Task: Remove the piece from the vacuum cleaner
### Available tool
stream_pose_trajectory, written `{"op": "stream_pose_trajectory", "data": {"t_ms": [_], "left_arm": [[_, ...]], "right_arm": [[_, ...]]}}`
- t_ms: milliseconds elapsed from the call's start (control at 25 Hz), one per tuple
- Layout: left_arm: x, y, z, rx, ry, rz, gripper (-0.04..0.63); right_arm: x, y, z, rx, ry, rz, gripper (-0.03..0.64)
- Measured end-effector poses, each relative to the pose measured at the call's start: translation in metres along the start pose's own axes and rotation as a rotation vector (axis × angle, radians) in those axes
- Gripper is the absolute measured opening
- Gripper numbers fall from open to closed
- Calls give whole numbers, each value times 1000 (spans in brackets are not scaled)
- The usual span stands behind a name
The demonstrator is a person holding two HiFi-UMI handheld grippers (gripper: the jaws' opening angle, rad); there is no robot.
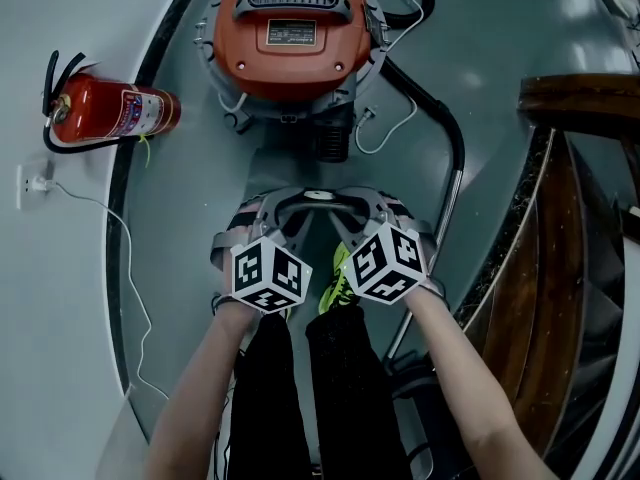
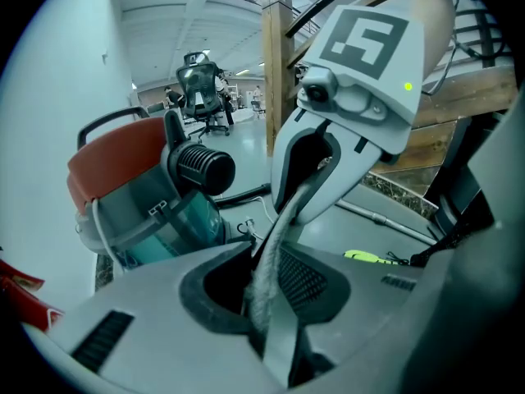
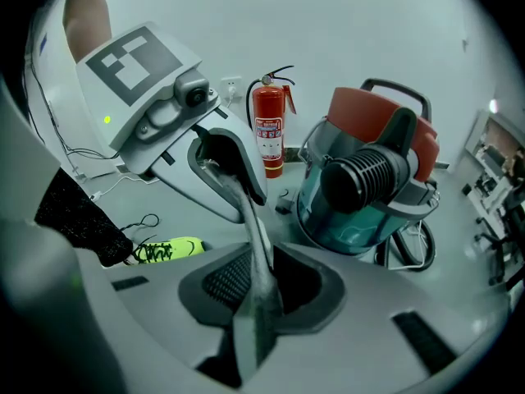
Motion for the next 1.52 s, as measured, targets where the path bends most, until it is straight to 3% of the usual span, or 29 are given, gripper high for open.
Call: {"op": "stream_pose_trajectory", "data": {"t_ms": [400, 720, 1000, 1240, 1400, 1520], "left_arm": [[-7, 16, -15, 15, 40, 2, 97], [-9, 18, -21, 6, 88, 27, 149], [-16, 21, -23, -11, 149, 85, 215], [-17, 19, -18, -19, 170, 101, 252], [-12, 18, -15, -45, 185, 195, 252], [-7, 19, -9, -50, 176, 236, 251]], "right_arm": [[2, 9, -19, 12, -14, -50, 74], [4, 14, -29, 34, -22, -77, 84], [6, 18, -30, 73, -69, -97, 176], [3, 18, -23, 83, -87, -150, 176], [3, 17, -18, 94, -73, -143, 176], [4, 15, -13, 79, -78, -198, 175]]}}
Point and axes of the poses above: the fingertips, and each gripper's own axes: z backward along the fingers, x to its left, y out of its underside, the point moved 2 cm from there along z, backward along the fingers, and after that the axes turned 13 degrees about -z, right-handed, at the moved point
